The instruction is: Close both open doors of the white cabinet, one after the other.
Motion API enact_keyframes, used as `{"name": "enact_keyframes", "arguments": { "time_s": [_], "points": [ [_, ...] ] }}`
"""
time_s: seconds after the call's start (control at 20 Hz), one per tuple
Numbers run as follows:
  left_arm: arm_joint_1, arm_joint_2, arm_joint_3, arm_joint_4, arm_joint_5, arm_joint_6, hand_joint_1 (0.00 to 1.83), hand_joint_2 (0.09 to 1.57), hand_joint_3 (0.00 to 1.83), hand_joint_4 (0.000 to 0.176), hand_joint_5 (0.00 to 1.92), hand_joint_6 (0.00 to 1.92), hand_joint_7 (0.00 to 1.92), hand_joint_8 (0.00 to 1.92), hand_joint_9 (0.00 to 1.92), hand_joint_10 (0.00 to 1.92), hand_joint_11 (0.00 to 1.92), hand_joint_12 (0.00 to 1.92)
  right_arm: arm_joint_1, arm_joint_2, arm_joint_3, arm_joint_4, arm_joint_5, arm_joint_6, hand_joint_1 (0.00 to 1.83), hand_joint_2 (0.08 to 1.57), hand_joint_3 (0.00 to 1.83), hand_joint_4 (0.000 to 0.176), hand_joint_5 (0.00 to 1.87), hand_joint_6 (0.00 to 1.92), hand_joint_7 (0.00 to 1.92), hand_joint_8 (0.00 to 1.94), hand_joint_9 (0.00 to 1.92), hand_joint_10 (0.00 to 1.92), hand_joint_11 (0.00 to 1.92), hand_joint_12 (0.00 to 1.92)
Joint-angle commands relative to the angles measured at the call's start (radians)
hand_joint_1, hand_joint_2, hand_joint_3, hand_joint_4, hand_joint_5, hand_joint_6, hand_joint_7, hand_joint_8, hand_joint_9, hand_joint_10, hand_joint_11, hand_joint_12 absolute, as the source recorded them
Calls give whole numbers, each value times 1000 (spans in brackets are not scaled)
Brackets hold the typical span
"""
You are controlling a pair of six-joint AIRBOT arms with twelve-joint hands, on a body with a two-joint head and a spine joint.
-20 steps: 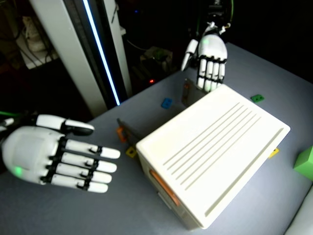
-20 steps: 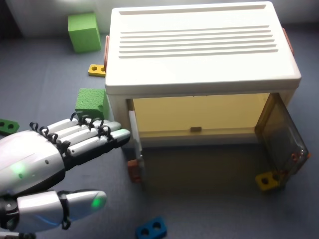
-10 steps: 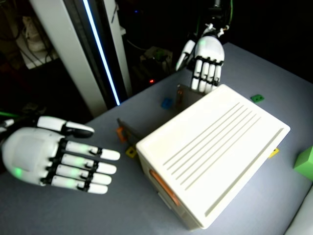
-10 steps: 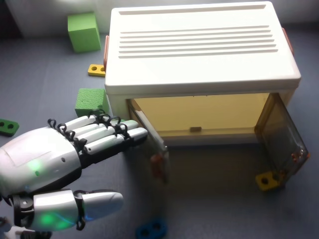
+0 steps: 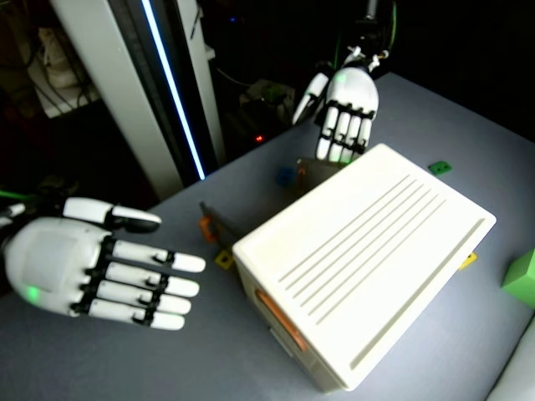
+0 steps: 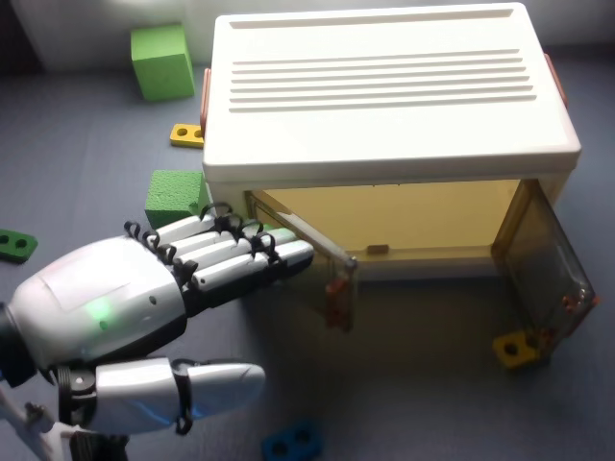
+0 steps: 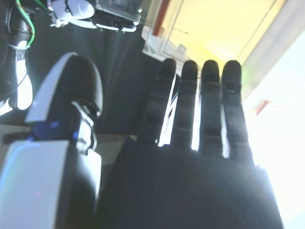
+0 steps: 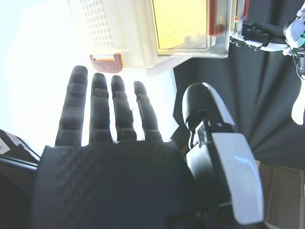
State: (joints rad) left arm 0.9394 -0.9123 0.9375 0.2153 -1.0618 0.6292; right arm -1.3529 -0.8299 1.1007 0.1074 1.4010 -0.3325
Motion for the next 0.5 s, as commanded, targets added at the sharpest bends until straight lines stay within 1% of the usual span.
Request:
{"name": "enact_keyframes", "arguments": {
  "time_s": [0.0,0.05,0.1,0.15,0.25,0.3,0.35,0.45],
  "points": [
    [-14,-7,3,-9,-112,-7,0,1401,2,0,93,2,89,2,116,2,0,402,1,2,3,24,116,8,140,1407,0,38,61,3,32,5,32,4,94,4],
    [-19,-11,6,-8,-109,-7,0,1398,0,0,122,3,112,2,135,2,0,459,1,1,3,21,114,8,129,1403,0,37,65,3,45,8,44,7,97,4],
    [-24,-16,11,-8,-105,-6,0,1408,5,0,134,5,108,0,133,0,0,470,1,1,2,19,112,8,102,1404,0,35,67,3,56,7,53,6,101,4],
    [-31,-24,17,-7,-99,-6,0,1408,3,0,124,1,84,0,114,0,0,453,1,0,2,17,111,8,96,1407,1,30,73,4,72,11,63,9,110,7],
    [-42,-32,23,-4,-89,-6,0,1401,0,0,139,3,90,2,125,1,0,503,1,0,2,15,110,8,114,1400,0,35,88,6,90,9,74,7,119,7],
    [-44,-32,23,-3,-87,-6,0,1394,0,0,140,3,88,1,126,2,0,510,1,1,2,13,110,8,85,1401,0,31,84,2,86,4,74,4,124,6],
    [-44,-32,23,-3,-88,-7,0,1396,0,0,139,2,89,1,129,2,0,512,1,1,2,10,109,8,81,1401,1,30,84,1,87,3,79,5,126,6],
    [-44,-29,17,1,-99,-11,0,1415,4,0,130,3,77,3,103,2,0,439,1,1,0,6,109,8,85,1406,3,28,86,2,89,3,81,5,120,2]
  ]
}}
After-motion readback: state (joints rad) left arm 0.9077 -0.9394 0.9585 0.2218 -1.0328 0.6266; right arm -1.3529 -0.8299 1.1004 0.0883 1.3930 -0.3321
